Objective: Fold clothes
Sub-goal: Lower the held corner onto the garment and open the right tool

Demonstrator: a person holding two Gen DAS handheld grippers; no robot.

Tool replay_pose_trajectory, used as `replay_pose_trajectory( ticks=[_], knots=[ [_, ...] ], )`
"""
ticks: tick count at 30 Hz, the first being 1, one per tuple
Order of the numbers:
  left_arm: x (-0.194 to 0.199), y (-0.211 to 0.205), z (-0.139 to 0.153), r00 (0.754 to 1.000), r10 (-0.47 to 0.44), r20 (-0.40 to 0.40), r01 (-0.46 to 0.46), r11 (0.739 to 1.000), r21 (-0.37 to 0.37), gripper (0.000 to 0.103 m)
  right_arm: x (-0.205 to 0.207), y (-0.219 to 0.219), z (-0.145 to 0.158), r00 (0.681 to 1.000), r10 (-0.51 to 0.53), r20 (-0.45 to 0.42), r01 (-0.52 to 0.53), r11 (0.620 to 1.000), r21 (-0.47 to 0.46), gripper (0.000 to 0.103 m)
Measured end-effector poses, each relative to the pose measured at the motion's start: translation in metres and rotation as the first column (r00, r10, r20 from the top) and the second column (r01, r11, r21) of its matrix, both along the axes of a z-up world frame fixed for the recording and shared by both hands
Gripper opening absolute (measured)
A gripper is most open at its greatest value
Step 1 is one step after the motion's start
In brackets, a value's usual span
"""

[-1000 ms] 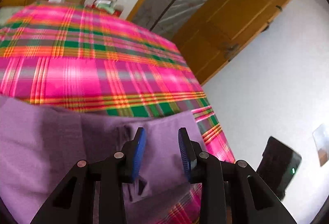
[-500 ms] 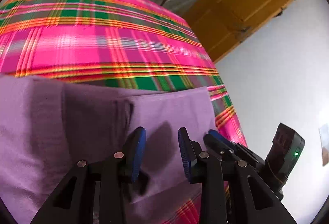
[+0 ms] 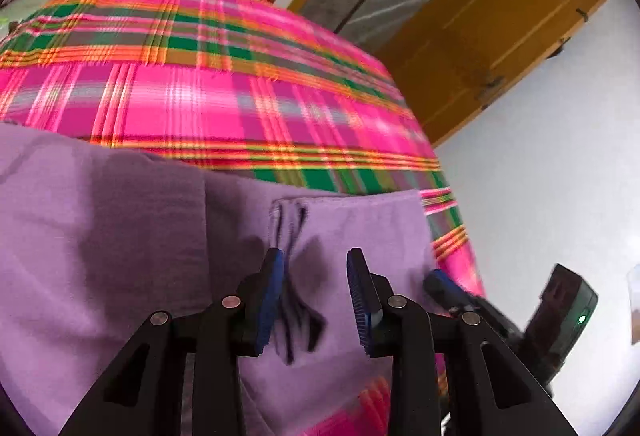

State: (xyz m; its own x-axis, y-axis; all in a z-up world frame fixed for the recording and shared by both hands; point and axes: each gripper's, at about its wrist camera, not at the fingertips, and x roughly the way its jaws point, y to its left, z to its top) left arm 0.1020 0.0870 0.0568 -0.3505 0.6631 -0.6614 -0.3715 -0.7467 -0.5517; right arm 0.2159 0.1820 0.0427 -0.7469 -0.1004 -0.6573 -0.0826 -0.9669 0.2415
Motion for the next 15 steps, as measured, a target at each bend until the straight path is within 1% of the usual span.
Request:
replay_pose_trajectory(
  ticks=[2,7,10,13,15],
  knots=[
    [0.005,-0.005,0.007,1.000,0.007,-0.023,-0.007,1.000,-0.003,0.033,-0.006,-0.020,0.003,0.998,0.066,-0.007,-0.066,0.998,0.013,0.021],
    [0.013,-0.017,0.011,0.999,0.036,-0.031,-0.036,0.999,0.002,0.033,-0.019,-0.062,-0.002,0.983,0.184,0.007,-0.184,0.982,0.039,0.020],
    [0.017,-0.026,0.013,0.998,0.051,-0.036,-0.051,0.999,-0.005,0.033,-0.026,-0.078,-0.010,0.977,0.208,0.034,-0.210,0.976,0.062,0.021],
    [0.019,-0.038,0.014,0.997,0.072,-0.041,-0.073,0.997,-0.007,0.033,-0.029,-0.089,-0.017,0.977,0.201,0.065,-0.207,0.973,0.104,0.021],
    [0.021,-0.046,0.014,0.995,0.087,-0.041,-0.088,0.996,-0.007,0.033,-0.027,-0.090,-0.015,0.978,0.196,0.070,-0.203,0.974,0.102,0.021]
  ],
)
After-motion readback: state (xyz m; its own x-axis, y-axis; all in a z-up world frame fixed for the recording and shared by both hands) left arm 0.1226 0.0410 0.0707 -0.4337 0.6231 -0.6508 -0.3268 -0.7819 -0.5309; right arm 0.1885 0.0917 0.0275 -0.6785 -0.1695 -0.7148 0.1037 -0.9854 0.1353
